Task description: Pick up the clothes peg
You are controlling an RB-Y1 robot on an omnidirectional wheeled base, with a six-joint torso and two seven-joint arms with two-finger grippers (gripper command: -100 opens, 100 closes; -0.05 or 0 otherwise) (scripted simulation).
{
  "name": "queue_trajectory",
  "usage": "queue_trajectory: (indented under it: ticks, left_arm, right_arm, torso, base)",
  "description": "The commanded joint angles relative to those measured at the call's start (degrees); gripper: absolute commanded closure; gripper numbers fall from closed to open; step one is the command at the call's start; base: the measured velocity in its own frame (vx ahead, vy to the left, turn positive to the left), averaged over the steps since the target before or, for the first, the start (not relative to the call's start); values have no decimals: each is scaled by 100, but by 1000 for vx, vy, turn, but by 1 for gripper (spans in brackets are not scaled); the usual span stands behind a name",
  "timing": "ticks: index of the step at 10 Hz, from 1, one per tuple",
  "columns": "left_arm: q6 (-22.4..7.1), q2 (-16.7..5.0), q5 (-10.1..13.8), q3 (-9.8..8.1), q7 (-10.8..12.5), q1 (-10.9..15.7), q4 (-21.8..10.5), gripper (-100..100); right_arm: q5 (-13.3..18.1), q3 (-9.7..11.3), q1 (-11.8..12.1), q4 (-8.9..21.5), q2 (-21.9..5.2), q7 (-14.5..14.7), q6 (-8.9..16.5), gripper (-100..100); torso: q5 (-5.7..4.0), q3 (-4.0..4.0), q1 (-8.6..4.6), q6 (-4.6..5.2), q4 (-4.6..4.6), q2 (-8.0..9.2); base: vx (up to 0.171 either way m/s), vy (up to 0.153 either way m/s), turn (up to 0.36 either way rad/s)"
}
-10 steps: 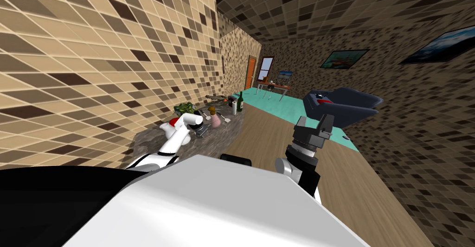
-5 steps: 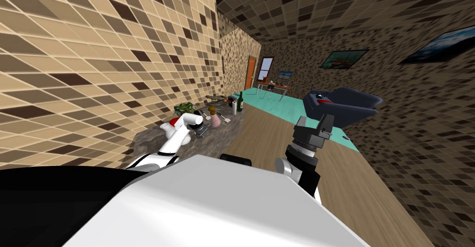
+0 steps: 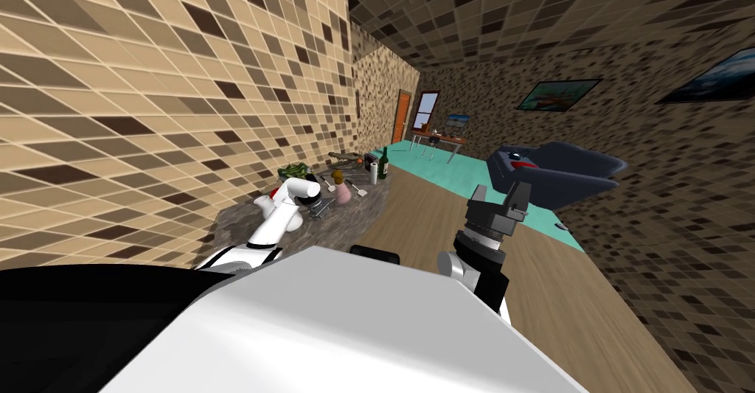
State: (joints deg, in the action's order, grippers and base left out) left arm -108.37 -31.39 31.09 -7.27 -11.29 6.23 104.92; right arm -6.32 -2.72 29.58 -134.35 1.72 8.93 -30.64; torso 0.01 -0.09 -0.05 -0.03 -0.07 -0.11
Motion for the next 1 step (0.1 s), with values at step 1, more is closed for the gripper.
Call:
queue_trajectory:
  ticks: [1]
  left_arm:
    - [0,0,0,0,0,0,0,0]
  right_arm:
    - [0,0,0,0,0,0,0,0]
  torso:
    - [0,0,0,0,0,0]
  base:
    - [0,0,0]
